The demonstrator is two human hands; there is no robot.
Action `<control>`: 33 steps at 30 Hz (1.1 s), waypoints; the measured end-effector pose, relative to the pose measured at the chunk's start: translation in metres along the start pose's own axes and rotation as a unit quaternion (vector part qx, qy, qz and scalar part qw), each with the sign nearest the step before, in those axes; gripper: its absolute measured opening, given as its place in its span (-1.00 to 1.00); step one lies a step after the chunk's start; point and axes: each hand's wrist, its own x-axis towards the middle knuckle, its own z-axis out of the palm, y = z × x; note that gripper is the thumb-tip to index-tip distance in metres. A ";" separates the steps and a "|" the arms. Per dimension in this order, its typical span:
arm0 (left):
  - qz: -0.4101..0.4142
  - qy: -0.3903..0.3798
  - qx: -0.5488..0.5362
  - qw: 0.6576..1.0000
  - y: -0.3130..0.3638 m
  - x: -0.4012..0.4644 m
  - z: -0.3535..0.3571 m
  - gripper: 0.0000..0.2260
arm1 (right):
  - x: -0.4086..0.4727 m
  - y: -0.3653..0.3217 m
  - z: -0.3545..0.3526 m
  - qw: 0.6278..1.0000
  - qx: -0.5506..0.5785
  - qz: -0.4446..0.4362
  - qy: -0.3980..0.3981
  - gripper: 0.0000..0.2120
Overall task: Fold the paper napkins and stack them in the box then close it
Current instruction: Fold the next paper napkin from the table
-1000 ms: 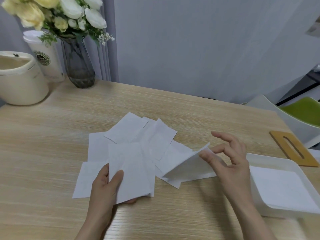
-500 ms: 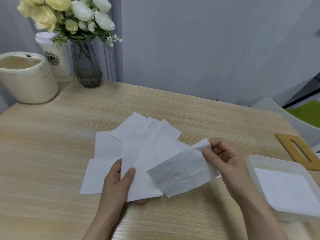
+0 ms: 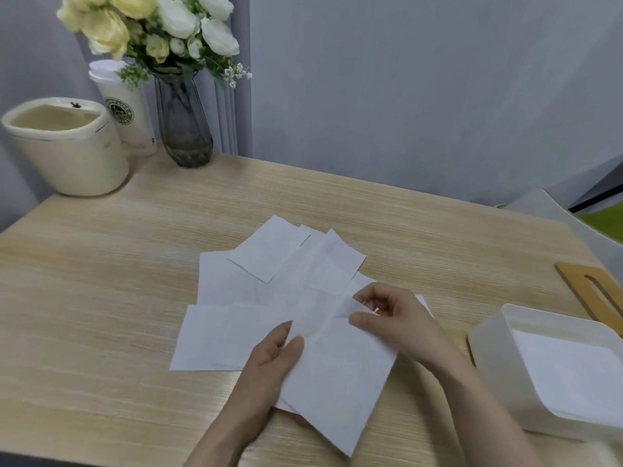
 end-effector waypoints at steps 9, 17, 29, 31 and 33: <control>0.038 0.057 -0.022 0.997 -0.010 0.005 0.000 -0.69 | -0.010 0.011 0.022 0.970 0.140 0.051 0.190 -0.67; 0.073 0.131 -0.008 0.989 -0.018 0.008 0.004 -0.74 | -0.036 0.028 0.050 0.957 0.223 0.117 0.146 -0.88; 0.002 0.109 -0.070 0.992 -0.012 0.007 0.004 -0.74 | -0.034 0.024 0.029 0.959 0.198 0.028 0.203 -0.85; 0.018 0.117 -0.042 0.992 -0.013 0.010 0.003 -0.75 | -0.031 0.019 0.035 0.965 0.206 0.038 0.157 -0.85; 0.042 0.124 0.013 0.991 -0.014 0.011 0.002 -0.75 | -0.029 0.017 0.044 0.974 0.186 0.047 0.122 -0.87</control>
